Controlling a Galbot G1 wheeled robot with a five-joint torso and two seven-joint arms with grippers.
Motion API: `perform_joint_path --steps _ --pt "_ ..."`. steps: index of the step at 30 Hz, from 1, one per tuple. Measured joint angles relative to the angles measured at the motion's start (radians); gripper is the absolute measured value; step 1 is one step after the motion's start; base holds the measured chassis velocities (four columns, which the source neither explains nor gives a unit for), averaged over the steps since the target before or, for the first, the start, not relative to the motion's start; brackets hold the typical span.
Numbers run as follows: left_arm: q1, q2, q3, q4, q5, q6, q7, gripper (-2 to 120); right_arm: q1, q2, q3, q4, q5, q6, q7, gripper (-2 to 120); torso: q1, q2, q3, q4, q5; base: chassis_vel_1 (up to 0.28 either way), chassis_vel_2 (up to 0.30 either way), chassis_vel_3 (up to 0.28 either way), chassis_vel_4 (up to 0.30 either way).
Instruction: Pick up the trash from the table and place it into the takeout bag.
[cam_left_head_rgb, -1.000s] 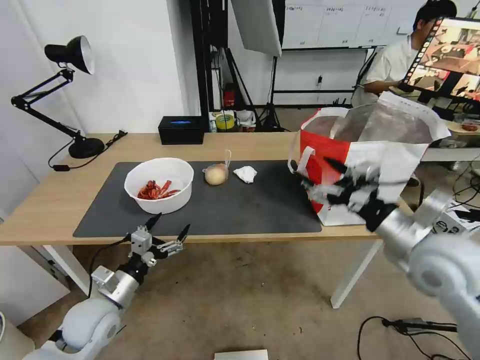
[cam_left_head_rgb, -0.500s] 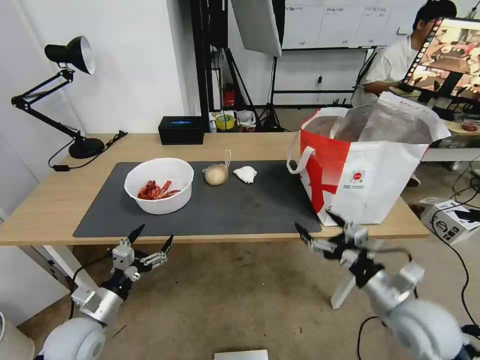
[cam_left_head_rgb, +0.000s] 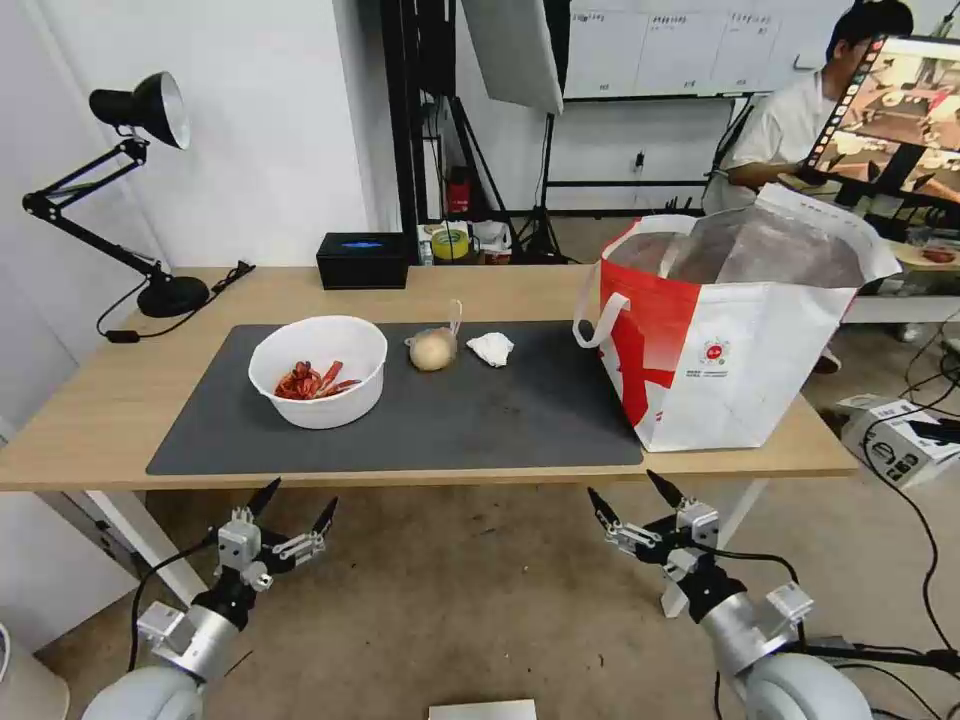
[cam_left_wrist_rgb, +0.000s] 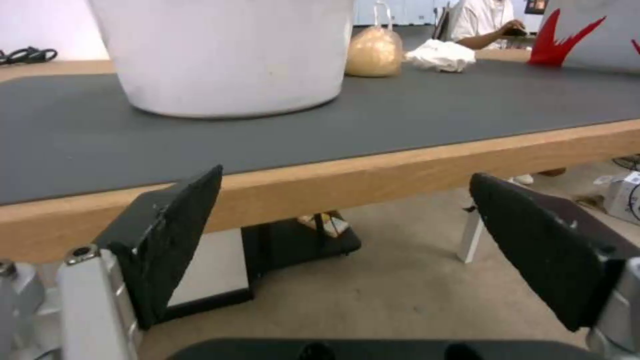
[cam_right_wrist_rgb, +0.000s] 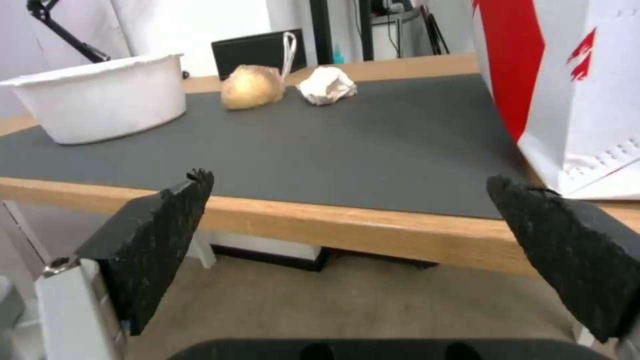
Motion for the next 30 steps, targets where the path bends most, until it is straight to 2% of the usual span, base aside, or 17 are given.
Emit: perform_joint_path --steps 21,25,30 --pt "-0.014 -0.009 0.000 -0.003 -0.007 0.004 0.002 100 0.025 0.014 -0.043 -0.021 -0.029 -0.013 0.002 100 0.000 0.000 0.000 -0.0001 0.0001 0.000 0.000 0.000 0.000" --pt "-0.008 -0.010 -0.005 -0.005 -0.007 0.003 0.002 100 0.030 -0.033 -0.056 -0.013 -0.028 -0.013 0.012 100 0.000 0.000 0.000 -0.0001 0.0002 0.000 0.000 0.000 0.000" --pt "-0.004 -0.013 -0.015 -0.014 -0.008 0.002 0.000 100 0.092 -0.111 -0.096 0.038 0.048 -0.053 0.032 100 0.000 0.000 0.000 -0.0002 0.0002 0.000 0.000 0.000 0.000"
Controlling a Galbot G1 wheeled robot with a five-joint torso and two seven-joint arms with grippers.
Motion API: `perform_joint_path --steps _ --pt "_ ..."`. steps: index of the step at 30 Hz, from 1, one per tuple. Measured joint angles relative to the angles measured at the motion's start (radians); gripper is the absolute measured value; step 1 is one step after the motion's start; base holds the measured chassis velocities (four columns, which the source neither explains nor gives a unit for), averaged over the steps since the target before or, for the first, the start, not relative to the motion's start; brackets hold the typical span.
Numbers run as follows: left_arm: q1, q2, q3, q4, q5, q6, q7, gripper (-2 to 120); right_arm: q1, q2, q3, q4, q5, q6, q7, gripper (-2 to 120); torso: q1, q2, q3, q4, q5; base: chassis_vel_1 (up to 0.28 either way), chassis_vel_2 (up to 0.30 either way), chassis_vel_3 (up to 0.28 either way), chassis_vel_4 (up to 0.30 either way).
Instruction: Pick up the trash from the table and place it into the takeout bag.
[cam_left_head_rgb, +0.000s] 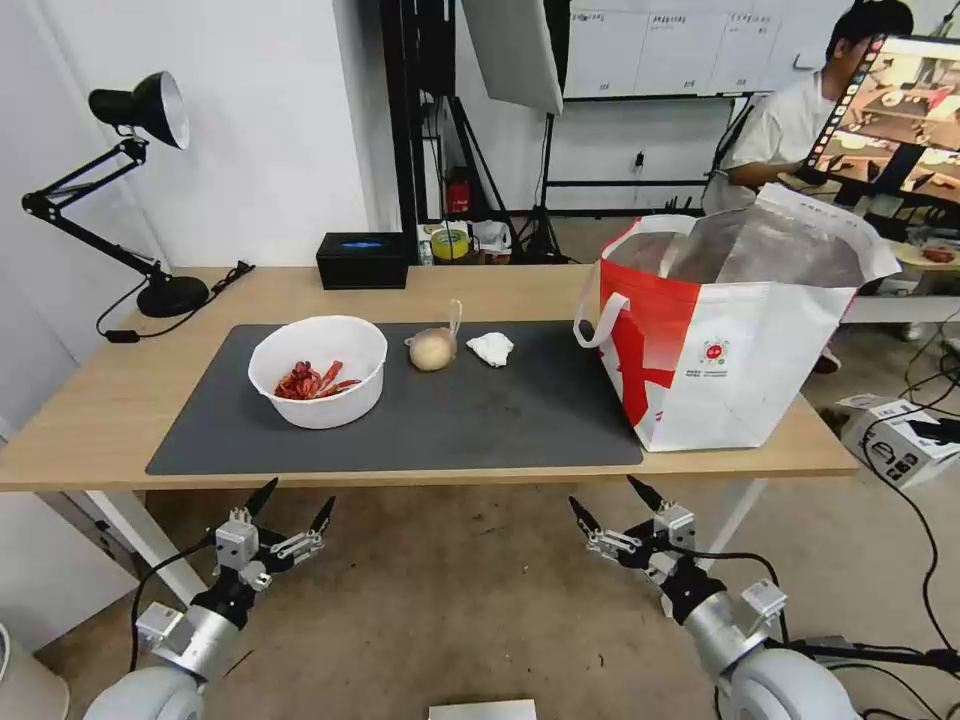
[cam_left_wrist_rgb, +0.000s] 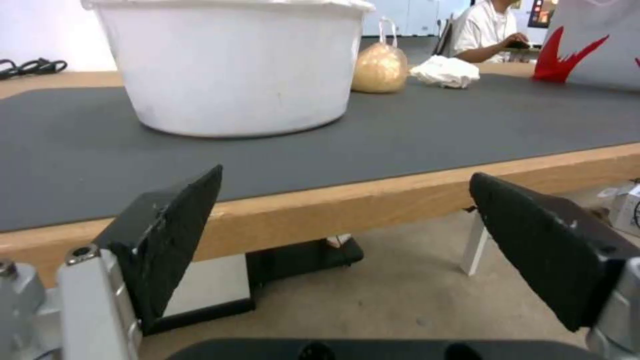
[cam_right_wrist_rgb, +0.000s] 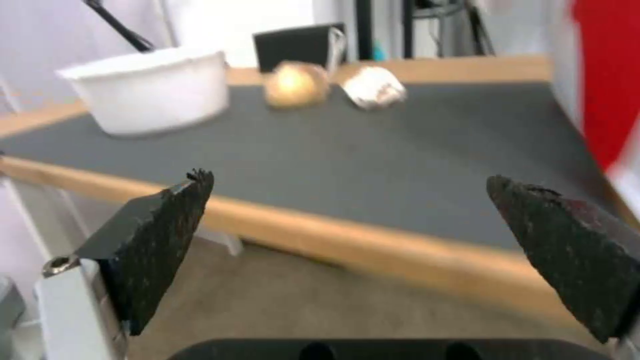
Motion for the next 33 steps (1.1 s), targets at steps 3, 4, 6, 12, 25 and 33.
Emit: perform_joint_path --steps 3,4,6,12,25,33 --pt "0.001 -0.002 -0.002 -0.004 0.000 0.000 -0.001 100 0.047 -0.023 -0.025 0.018 0.032 -0.029 0.019 100 0.000 0.000 0.000 0.0002 -0.0001 0.000 0.000 0.000 0.000" --pt "0.002 -0.008 -0.004 -0.007 0.001 0.000 -0.001 100 0.130 -0.055 -0.075 0.026 0.071 -0.068 0.053 100 0.000 0.000 0.000 0.0000 -0.0001 0.000 0.000 0.000 0.000" --pt "0.004 -0.016 -0.005 -0.010 0.005 0.001 -0.002 100 0.234 -0.088 -0.146 0.014 0.096 -0.099 0.090 100 0.000 0.000 0.000 0.0003 -0.0001 0.000 0.000 0.000 0.000" --pt "0.018 -0.029 -0.013 -0.030 0.003 0.007 -0.003 100 0.449 -0.117 -0.288 -0.049 0.133 -0.148 0.151 100 0.000 0.000 0.000 0.0001 0.0000 0.000 0.000 0.000 0.000" --pt "0.044 -0.060 -0.046 -0.039 0.011 0.012 -0.003 100 0.916 0.020 -0.605 -0.270 0.274 -0.326 0.369 100 0.000 0.000 0.000 0.0003 -0.0004 0.000 0.000 0.000 0.000" --pt "0.053 -0.074 -0.057 -0.041 0.013 0.012 -0.004 100 1.077 0.131 -0.682 -0.439 0.337 -0.369 0.437 100 0.000 0.000 0.000 0.0003 -0.0003 0.000 0.000 0.000 0.000"
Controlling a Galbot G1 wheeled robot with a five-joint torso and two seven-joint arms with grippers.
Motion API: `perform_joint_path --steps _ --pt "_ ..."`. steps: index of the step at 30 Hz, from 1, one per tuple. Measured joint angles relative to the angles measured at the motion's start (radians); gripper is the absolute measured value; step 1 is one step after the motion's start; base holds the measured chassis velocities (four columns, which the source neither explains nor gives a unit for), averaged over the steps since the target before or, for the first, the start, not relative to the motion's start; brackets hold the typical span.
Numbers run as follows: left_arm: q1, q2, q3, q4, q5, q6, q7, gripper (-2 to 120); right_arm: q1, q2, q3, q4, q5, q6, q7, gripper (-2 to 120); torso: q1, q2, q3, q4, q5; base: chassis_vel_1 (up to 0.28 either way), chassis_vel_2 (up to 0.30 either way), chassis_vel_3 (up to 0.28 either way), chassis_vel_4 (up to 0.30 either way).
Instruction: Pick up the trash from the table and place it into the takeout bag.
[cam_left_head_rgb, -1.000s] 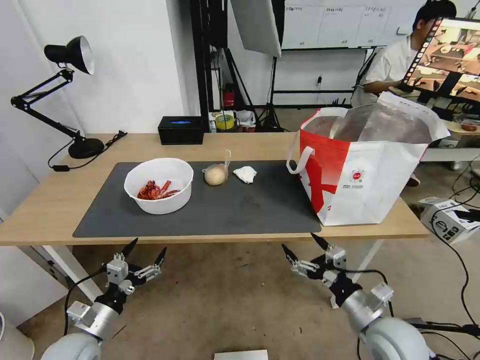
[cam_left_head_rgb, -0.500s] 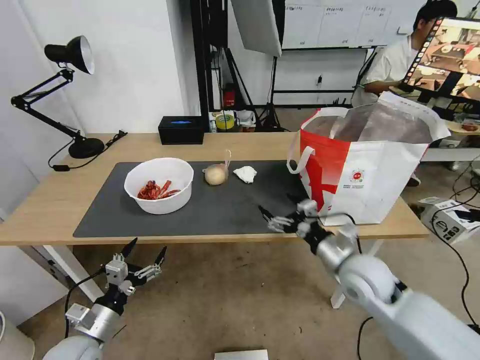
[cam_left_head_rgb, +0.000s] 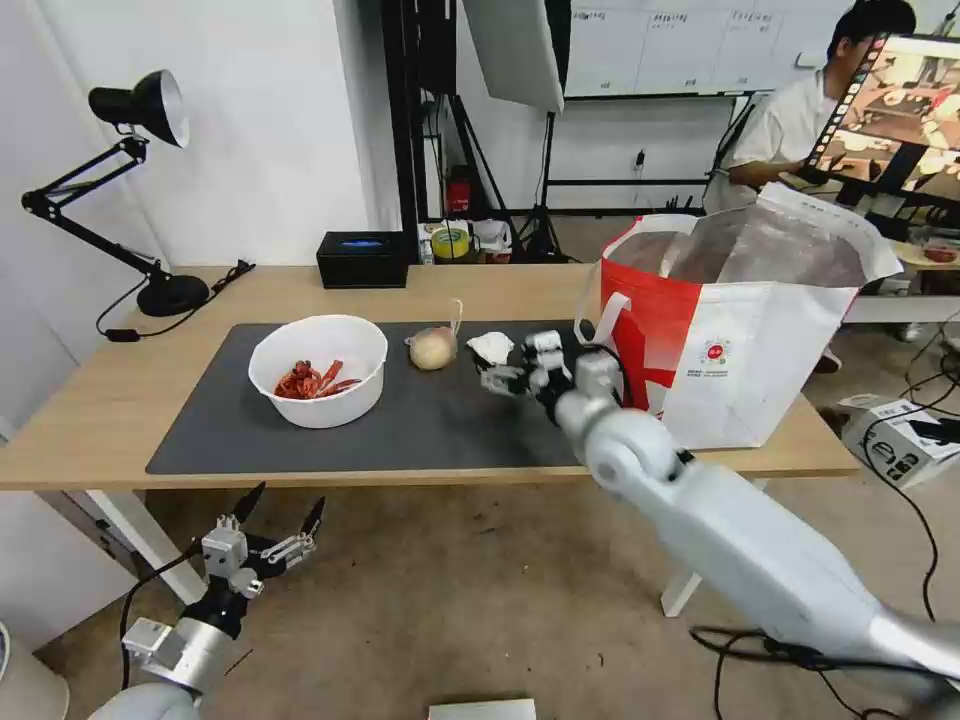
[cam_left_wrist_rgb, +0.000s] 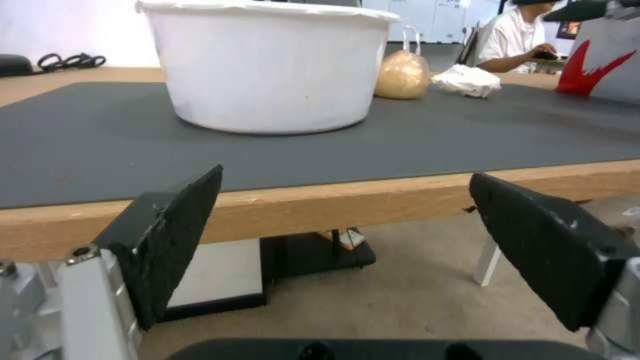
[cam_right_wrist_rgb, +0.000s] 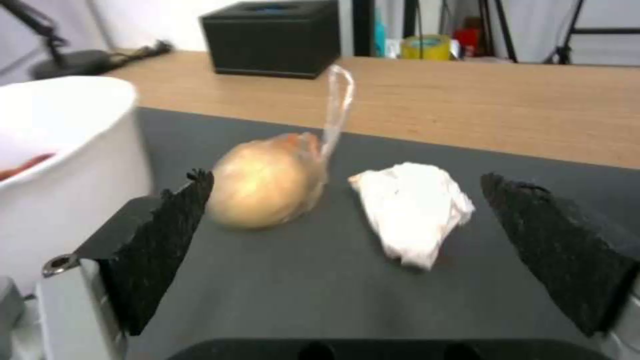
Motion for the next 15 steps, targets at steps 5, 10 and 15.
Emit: perform_joint_path --steps 5,10,15 --pt "0.007 -0.007 -0.012 0.002 0.000 0.000 0.000 100 0.079 0.080 -0.031 -0.133 0.005 -0.022 0.039 100 0.000 0.000 0.000 -0.0001 0.0001 0.000 0.000 0.000 0.000" --pt "0.015 -0.018 -0.019 0.004 0.001 0.000 0.000 100 0.146 0.156 -0.037 -0.277 0.005 -0.070 0.063 100 0.000 0.000 0.000 -0.0001 0.0000 0.000 0.000 0.000 0.000" --pt "0.012 -0.023 -0.019 0.004 0.003 0.002 0.001 100 0.190 0.232 -0.038 -0.426 -0.019 -0.083 0.053 100 0.000 0.000 0.000 -0.0002 0.0000 0.000 0.000 0.000 0.000"
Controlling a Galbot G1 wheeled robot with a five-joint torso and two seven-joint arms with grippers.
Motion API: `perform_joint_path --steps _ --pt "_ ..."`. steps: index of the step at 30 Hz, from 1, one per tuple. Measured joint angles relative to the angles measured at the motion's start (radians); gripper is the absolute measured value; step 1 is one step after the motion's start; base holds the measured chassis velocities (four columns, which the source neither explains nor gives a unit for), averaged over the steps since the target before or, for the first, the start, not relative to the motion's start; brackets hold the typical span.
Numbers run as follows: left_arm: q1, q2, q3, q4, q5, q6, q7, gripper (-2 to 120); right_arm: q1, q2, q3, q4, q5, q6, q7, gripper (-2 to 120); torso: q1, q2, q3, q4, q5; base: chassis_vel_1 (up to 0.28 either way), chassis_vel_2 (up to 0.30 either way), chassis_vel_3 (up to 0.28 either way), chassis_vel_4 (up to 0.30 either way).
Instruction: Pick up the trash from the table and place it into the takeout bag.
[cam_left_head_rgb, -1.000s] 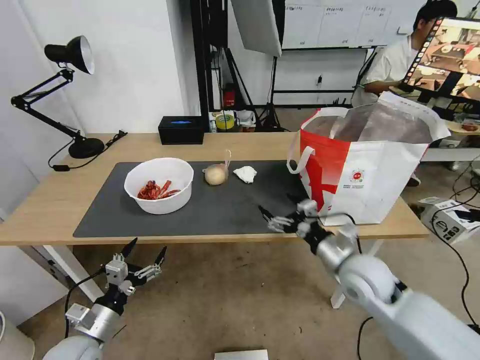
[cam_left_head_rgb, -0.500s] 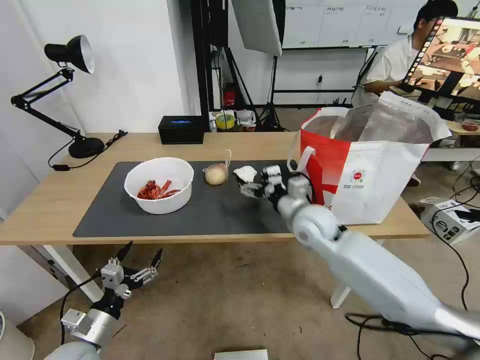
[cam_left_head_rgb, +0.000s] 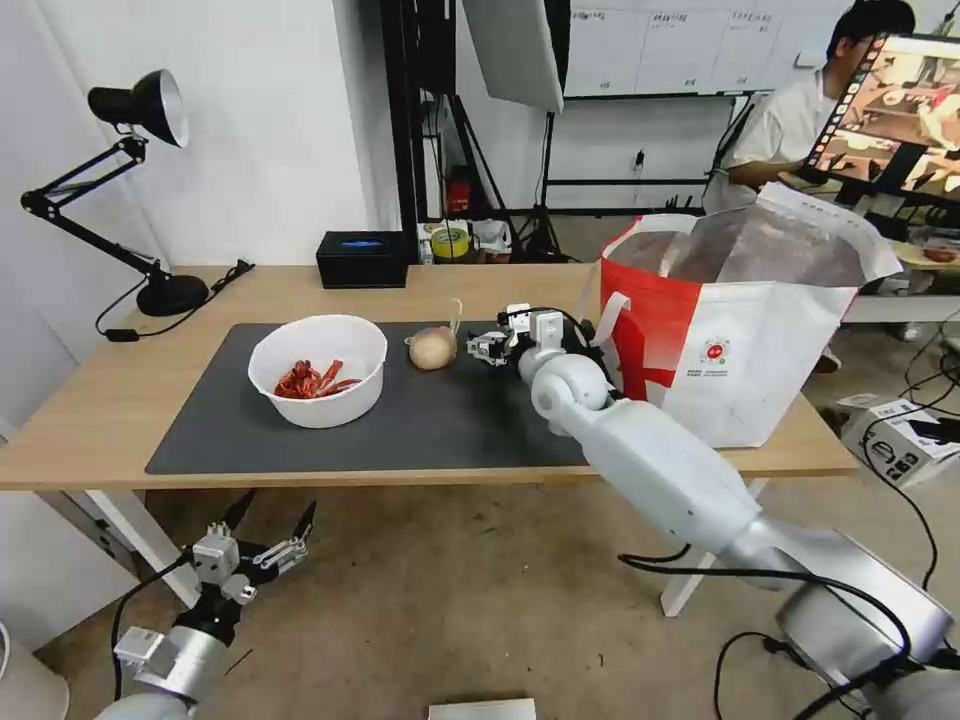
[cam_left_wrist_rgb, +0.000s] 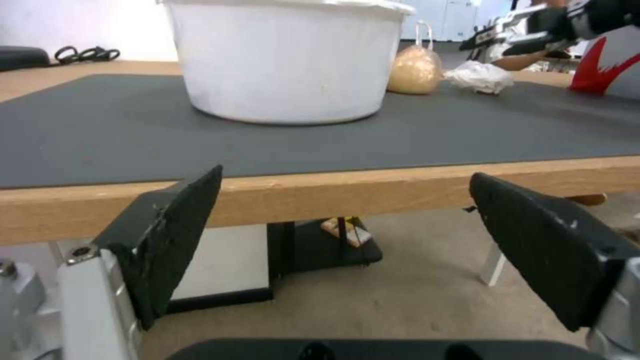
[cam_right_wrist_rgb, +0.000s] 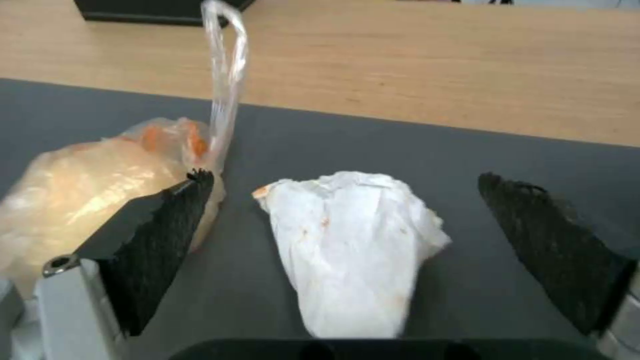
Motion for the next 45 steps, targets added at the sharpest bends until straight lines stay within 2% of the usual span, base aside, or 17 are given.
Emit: perform_joint_path --steps 3,18,27,31,33,34,37,38,41,43,45 --pt "-0.001 0.000 -0.002 0.000 0.000 0.000 0.000 100 0.010 0.037 0.000 -0.054 -0.031 -0.003 -0.008 100 0.000 0.000 0.000 0.0001 0.0000 0.000 0.000 0.000 0.000" --pt "-0.002 0.001 -0.007 0.007 -0.004 0.000 0.000 100 0.020 0.129 0.033 -0.219 -0.129 0.004 -0.077 100 0.000 0.000 0.000 0.0001 0.0001 0.000 0.000 0.000 0.000" --pt "-0.003 0.000 -0.007 0.007 -0.005 -0.001 0.000 100 0.024 0.130 0.034 -0.233 -0.131 0.005 -0.086 98 0.000 0.000 0.000 0.0000 0.0001 0.000 0.000 0.000 0.000" --pt "-0.002 -0.001 -0.005 0.004 -0.005 -0.001 0.000 100 0.022 0.120 0.033 -0.222 -0.130 0.005 -0.082 86 0.000 0.000 0.000 0.0000 0.0001 0.000 0.000 0.000 0.000" --pt "-0.001 0.000 -0.005 0.002 -0.005 -0.002 0.000 100 0.019 0.111 0.032 -0.212 -0.127 0.004 -0.080 75 0.000 0.000 0.000 0.0000 0.0002 0.000 0.000 0.000 0.000" --pt "-0.001 0.000 -0.005 0.002 -0.005 -0.002 0.000 100 0.019 0.111 0.032 -0.212 -0.127 0.004 -0.080 75 0.000 0.000 0.000 0.0000 0.0002 0.000 0.000 0.000 0.000" --pt "0.001 0.002 -0.005 -0.003 -0.005 -0.002 0.000 100 0.013 0.100 0.031 -0.198 -0.123 0.002 -0.078 61 0.000 0.000 0.000 0.0000 0.0003 0.000 0.000 0.000 0.000" --pt "0.001 0.002 -0.005 -0.003 -0.005 -0.002 0.000 100 0.013 0.100 0.031 -0.198 -0.123 0.002 -0.078 61 0.000 0.000 0.000 0.0000 0.0003 0.000 0.000 0.000 0.000" --pt "0.004 0.003 -0.005 -0.008 -0.005 -0.002 0.000 100 0.009 0.092 0.029 -0.190 -0.120 0.001 -0.076 46 0.000 0.000 0.000 0.0000 0.0002 0.000 0.000 0.000 0.000" --pt "0.004 0.003 -0.005 -0.009 -0.005 -0.002 0.000 100 0.008 0.092 0.029 -0.189 -0.119 0.001 -0.076 44 0.000 0.000 0.000 0.0000 0.0002 0.000 0.000 0.000 0.000" --pt "0.008 0.003 -0.006 -0.012 -0.005 -0.002 0.000 100 0.005 0.088 0.028 -0.180 -0.106 0.000 -0.074 32 0.000 0.000 0.000 0.0000 0.0002 0.000 0.000 0.000 0.000"
